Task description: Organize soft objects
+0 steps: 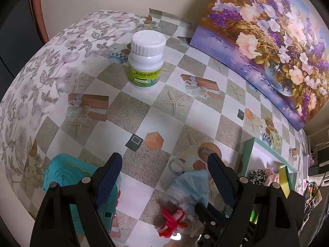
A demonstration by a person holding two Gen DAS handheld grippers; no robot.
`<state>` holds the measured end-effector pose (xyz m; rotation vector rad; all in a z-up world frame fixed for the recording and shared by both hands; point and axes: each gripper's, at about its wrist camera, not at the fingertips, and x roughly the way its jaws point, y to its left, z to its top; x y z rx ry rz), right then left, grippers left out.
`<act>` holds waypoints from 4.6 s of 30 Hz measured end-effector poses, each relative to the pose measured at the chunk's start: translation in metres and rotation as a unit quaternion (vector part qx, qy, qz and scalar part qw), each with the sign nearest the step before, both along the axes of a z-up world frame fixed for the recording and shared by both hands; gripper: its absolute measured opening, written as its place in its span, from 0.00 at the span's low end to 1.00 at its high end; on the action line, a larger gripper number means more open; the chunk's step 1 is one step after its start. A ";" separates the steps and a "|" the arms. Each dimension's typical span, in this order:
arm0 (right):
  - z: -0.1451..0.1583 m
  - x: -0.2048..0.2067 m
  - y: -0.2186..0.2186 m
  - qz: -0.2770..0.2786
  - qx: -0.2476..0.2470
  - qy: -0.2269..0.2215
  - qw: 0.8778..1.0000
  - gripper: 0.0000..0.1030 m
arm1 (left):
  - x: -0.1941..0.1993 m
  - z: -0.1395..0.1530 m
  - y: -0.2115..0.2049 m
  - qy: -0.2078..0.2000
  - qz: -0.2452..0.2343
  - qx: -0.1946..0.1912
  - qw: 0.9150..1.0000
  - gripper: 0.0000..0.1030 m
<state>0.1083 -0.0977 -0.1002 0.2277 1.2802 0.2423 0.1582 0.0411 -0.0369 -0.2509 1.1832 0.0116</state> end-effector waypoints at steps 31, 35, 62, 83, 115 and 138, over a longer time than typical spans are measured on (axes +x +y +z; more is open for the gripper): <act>0.089 -0.090 -0.098 -0.178 0.038 -0.113 0.977 0.07 | -0.064 -0.038 -0.054 0.085 -0.116 0.017 0.989 0.56; 0.090 -0.096 -0.099 -0.183 0.037 -0.118 0.975 0.07 | -0.065 -0.047 -0.057 0.100 -0.121 0.034 0.987 0.52; 0.108 -0.117 -0.154 -0.281 0.013 -0.150 0.948 0.07 | -0.077 0.024 -0.104 -0.047 -0.205 -0.010 0.978 0.28; 0.065 -0.115 -0.176 -0.298 -0.007 -0.055 0.953 0.11 | -0.091 -0.010 -0.179 -0.040 -0.333 0.061 0.940 0.53; 0.061 -0.106 -0.156 -0.258 -0.067 -0.047 0.963 0.92 | -0.076 0.002 -0.120 -0.058 -0.218 0.123 0.967 0.94; 0.104 -0.145 -0.119 -0.228 -0.122 -0.093 0.961 1.00 | -0.122 0.047 -0.065 -0.082 -0.148 0.172 0.971 0.94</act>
